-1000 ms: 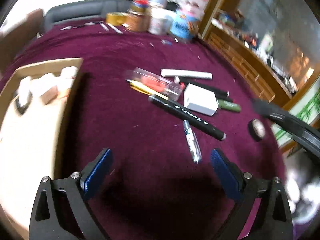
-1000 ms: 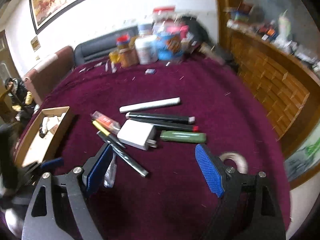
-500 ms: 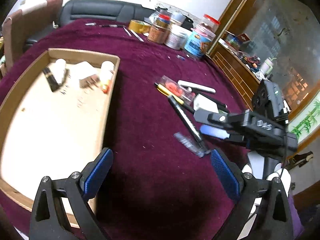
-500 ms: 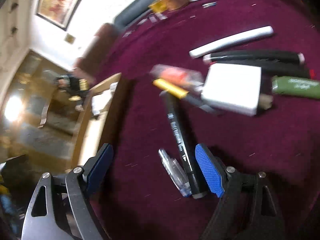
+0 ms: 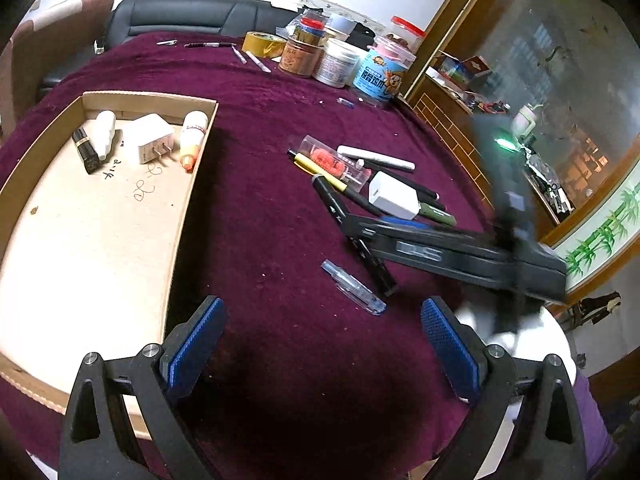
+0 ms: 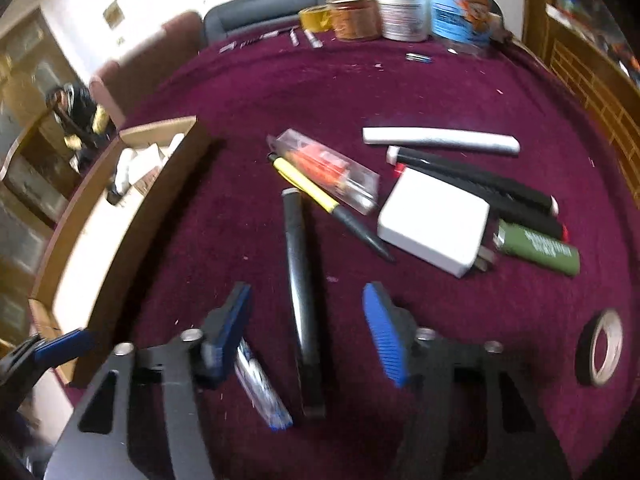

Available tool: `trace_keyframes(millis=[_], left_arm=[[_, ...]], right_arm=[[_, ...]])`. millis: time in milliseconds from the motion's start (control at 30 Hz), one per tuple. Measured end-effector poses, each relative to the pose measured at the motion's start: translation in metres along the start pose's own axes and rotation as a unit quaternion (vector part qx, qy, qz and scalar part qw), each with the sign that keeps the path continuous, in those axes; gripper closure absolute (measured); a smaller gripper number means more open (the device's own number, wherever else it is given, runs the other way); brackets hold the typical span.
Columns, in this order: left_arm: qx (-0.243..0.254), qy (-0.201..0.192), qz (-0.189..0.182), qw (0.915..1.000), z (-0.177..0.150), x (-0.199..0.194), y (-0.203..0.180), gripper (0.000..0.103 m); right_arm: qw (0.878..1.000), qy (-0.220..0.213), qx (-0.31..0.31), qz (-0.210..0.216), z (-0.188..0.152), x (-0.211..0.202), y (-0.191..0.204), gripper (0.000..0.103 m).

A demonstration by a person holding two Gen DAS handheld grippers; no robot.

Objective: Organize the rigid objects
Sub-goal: 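Close the left tool on the clear tube while the right tool grasps the black marker, then carry the tube and marker into the box and open both tools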

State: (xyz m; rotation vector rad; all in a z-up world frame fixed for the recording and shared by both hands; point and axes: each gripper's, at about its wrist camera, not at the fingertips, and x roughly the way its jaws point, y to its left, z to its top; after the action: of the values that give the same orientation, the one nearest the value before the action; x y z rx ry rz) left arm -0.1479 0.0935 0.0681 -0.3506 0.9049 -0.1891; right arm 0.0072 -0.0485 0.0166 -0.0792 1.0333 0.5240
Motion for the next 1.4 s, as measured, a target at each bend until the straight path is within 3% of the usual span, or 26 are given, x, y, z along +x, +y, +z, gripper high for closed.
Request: trace_keyframes(millis=[67, 133, 200, 267, 333, 400, 667, 733, 767, 833, 933, 1167, 1400], left_arm=[[0.004, 0.001, -0.001, 1.0000, -0.002, -0.001, -0.003, 0.007], [0.010, 0.008, -0.005, 0.9999, -0.004, 0.000, -0.008, 0.007], [0.016, 0.013, -0.007, 0.9998, -0.005, 0.002, -0.014, 0.008], [0.027, 0.018, -0.009, 0.9994, -0.004, 0.006, -0.020, 0.009], [0.034, 0.025, -0.014, 0.9990, -0.002, 0.013, -0.026, 0.018], [0.040, 0.041, -0.017, 0.9982, 0.004, 0.026, -0.033, 0.037], [0.047, 0.086, 0.033, 0.9947, 0.020, 0.097, -0.047, 0.040], [0.074, 0.080, 0.051, 0.9927, 0.018, 0.098, -0.056, 0.068], [0.088, 0.081, 0.055, 0.9913, 0.016, 0.098, -0.058, 0.092], [0.088, 0.095, 0.033, 0.9911, 0.012, 0.095, -0.055, 0.091], [0.084, 0.087, 0.032, 0.9921, 0.007, 0.081, -0.045, 0.091], [0.006, 0.099, -0.032, 0.9945, 0.007, 0.075, -0.007, 0.091], [0.017, 0.086, -0.029, 0.9958, 0.007, 0.076, -0.011, 0.090]], right_arm=[[1.000, 0.008, -0.010, -0.004, 0.003, 0.008, 0.006, 0.056], [0.999, 0.008, -0.022, -0.023, 0.004, 0.016, 0.008, 0.080], [0.999, 0.013, -0.014, -0.030, 0.004, 0.014, 0.002, 0.090], [1.000, 0.015, 0.006, -0.023, -0.001, 0.007, -0.012, 0.091], [0.999, 0.011, 0.017, -0.028, -0.011, -0.004, -0.027, 0.090], [0.999, 0.008, 0.028, -0.027, -0.025, -0.017, -0.042, 0.090], [0.997, -0.004, 0.074, 0.021, -0.053, -0.034, -0.068, 0.090], [0.997, -0.007, 0.074, 0.024, -0.055, -0.035, -0.069, 0.090], [0.997, -0.008, 0.072, 0.025, -0.056, -0.035, -0.069, 0.090], [0.997, -0.011, 0.070, 0.026, -0.057, -0.035, -0.068, 0.090], [0.997, -0.012, 0.070, 0.028, -0.058, -0.035, -0.069, 0.090], [0.997, -0.013, 0.069, 0.010, -0.058, -0.034, -0.063, 0.090], [0.998, -0.004, 0.066, -0.013, -0.052, -0.031, -0.056, 0.089]])
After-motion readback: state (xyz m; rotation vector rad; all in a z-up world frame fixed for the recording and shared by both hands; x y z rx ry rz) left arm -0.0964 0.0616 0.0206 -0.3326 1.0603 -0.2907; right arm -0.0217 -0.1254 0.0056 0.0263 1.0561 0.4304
